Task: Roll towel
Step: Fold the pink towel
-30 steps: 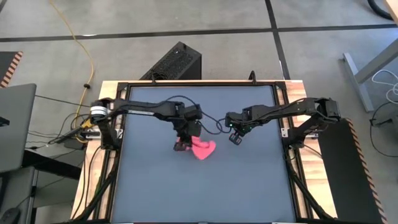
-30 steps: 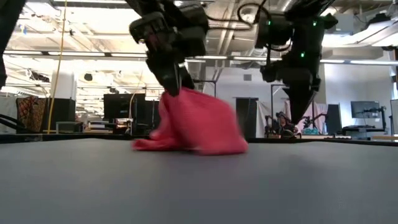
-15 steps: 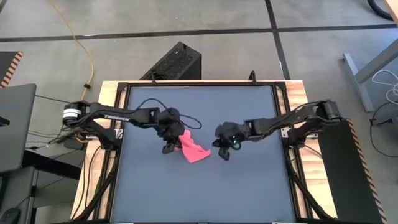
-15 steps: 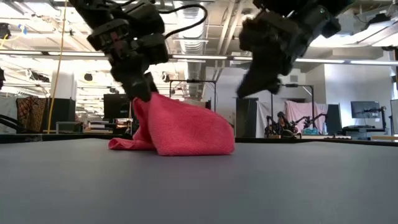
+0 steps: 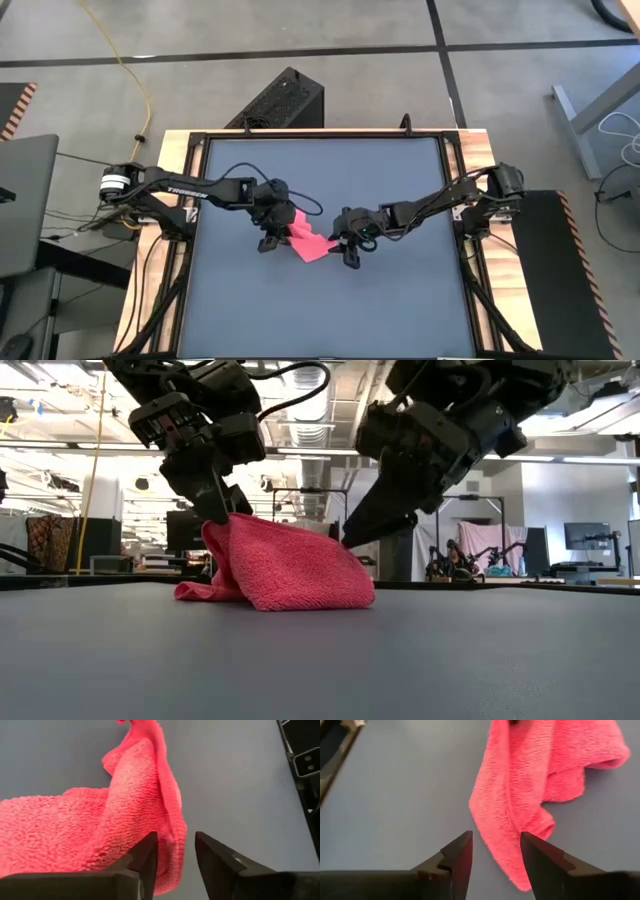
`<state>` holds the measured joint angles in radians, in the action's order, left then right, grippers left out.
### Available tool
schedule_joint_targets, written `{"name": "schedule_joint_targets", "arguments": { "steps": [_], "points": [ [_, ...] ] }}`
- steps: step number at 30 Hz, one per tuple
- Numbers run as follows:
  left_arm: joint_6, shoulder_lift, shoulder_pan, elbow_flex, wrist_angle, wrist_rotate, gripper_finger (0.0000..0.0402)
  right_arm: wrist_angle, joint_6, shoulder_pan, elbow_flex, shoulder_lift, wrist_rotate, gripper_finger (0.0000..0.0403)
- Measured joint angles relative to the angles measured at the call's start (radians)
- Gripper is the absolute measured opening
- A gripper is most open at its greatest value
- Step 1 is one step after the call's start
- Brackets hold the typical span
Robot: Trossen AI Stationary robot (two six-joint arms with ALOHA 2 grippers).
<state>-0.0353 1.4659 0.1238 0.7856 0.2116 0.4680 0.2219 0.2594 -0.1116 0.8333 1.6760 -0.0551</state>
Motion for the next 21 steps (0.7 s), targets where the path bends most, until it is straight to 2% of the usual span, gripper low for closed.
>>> {"name": "schedule_joint_targets", "arguments": {
  "steps": [6,12,15,19,21],
  "points": [
    [-0.003,-0.018,0.000,0.002,0.004,0.012,0.0135,0.012,-0.015,0.001,0.000,-0.006,0.054,0.0194],
    [-0.005,-0.022,0.000,0.002,0.013,0.014,0.0135,0.019,-0.031,-0.005,0.016,0.066,-0.033,0.0178],
    [-0.002,-0.027,0.002,0.002,0.013,0.018,0.0135,0.015,-0.028,-0.021,0.040,0.109,-0.075,0.0139],
    [0.000,-0.072,0.023,0.002,0.017,0.017,0.0135,-0.003,-0.024,-0.050,0.051,0.102,-0.102,0.0038],
    [0.004,-0.102,0.040,0.002,0.016,0.000,0.0135,-0.080,-0.024,-0.064,0.051,0.080,-0.104,0.0016]
  ]
}}
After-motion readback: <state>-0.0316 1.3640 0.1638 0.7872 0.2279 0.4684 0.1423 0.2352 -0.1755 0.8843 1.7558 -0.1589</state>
